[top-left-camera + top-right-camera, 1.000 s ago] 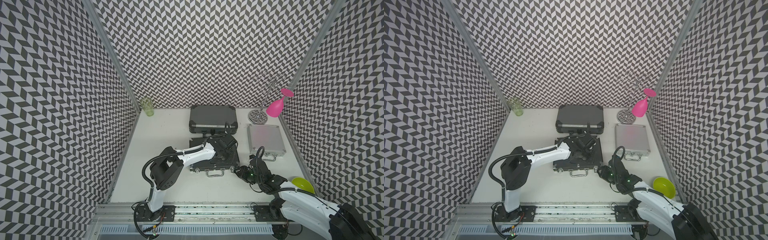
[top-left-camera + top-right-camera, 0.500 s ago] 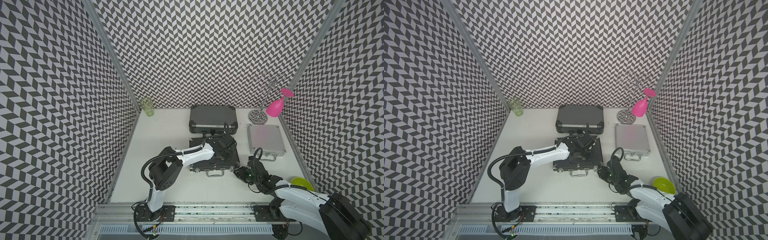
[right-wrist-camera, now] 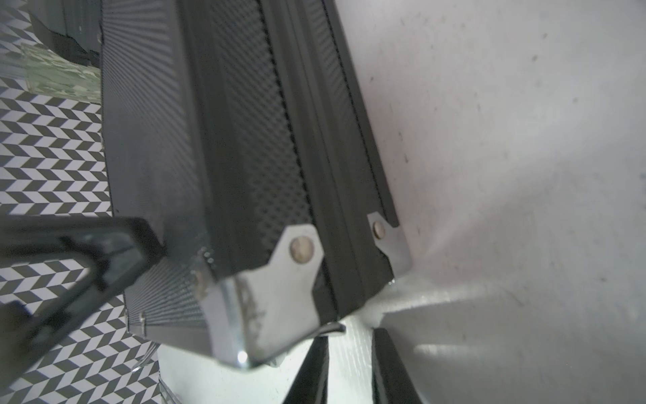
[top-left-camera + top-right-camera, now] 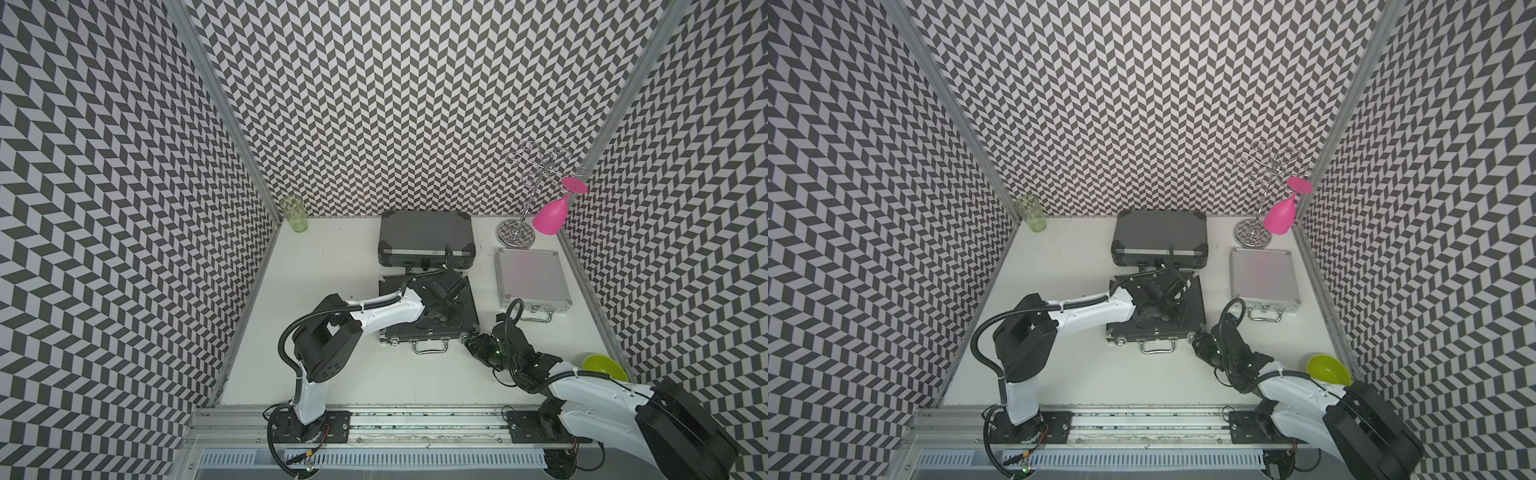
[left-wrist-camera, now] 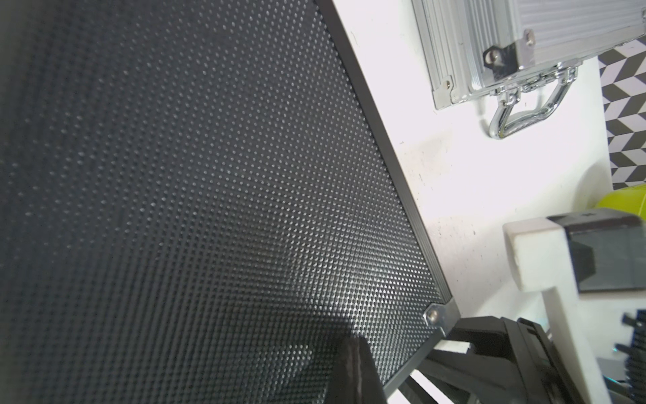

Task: Close the poker set cases
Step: Fasten the fastener on the poker set case.

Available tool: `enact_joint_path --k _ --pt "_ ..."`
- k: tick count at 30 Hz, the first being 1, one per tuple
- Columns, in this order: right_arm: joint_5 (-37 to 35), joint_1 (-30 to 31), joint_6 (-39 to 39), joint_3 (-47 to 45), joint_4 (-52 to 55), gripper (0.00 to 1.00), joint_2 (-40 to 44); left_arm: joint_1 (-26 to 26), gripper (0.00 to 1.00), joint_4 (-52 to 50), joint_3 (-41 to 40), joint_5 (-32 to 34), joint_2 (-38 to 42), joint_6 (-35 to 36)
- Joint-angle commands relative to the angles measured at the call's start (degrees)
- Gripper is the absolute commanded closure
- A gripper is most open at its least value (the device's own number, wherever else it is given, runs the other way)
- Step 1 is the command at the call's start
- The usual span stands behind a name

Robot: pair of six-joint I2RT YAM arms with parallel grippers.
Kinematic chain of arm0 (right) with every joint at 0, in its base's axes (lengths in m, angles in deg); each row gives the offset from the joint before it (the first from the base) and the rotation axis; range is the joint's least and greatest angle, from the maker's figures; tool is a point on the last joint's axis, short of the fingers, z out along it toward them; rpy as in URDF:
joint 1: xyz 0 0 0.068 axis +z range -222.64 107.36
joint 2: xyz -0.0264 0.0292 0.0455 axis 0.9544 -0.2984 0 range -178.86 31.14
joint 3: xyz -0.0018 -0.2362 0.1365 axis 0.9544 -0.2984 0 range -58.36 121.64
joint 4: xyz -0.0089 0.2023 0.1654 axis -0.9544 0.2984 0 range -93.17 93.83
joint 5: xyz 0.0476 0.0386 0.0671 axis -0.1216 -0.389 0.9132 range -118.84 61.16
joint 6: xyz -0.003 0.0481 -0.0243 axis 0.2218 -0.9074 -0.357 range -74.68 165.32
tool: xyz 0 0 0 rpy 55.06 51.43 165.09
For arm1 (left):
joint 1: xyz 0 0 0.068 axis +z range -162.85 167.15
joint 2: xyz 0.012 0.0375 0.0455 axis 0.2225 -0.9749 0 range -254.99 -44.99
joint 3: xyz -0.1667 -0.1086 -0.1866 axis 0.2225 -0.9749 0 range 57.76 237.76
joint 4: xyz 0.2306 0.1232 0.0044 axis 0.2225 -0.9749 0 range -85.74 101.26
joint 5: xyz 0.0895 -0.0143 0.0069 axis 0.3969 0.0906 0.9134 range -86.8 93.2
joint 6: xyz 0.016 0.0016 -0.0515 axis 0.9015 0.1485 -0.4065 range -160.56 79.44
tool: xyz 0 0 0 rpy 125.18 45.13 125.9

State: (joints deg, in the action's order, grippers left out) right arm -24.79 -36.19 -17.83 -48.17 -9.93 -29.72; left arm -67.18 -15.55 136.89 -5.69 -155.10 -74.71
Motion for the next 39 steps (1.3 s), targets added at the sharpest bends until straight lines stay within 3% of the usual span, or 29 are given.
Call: enact_joint_path --k 1,18,22,25,31,35,39 --pt "-6.8 -0.1 -3.3 -1.8 0.3 0.78 -1.2 0.5 0.98 -7.4 -4.7 1.0 -2.4 0.4" --pt "-12.6 1.3 -9.1 -2.8 -7.3 0.88 -12.1 0.9 0.98 -3.5 -10.4 -2.7 -0.1 0.2" --pt "-13.2 2.2 -8.3 -0.8 -3.5 0.87 -10.4 1.4 0.98 -3.5 -10.8 -2.4 0.6 0.4" --pt "-15.0 2.5 -5.4 2.0 3.8 0.84 -4.1 2.5 0.97 -4.0 -10.0 -1.6 2.2 0.2" --pt "-14.0 3.4 5.4 11.2 10.4 0.68 6.4 6.9 0.83 -6.2 -8.7 2.8 10.8 -2.0" --pt "-9.7 8.1 10.9 16.3 9.1 0.62 2.8 12.0 0.81 -7.7 -12.8 5.6 19.8 -3.4" --pt "-7.3 16.3 10.1 21.4 4.6 0.58 -5.0 18.6 0.83 -8.0 -21.4 4.0 28.7 -2.8"
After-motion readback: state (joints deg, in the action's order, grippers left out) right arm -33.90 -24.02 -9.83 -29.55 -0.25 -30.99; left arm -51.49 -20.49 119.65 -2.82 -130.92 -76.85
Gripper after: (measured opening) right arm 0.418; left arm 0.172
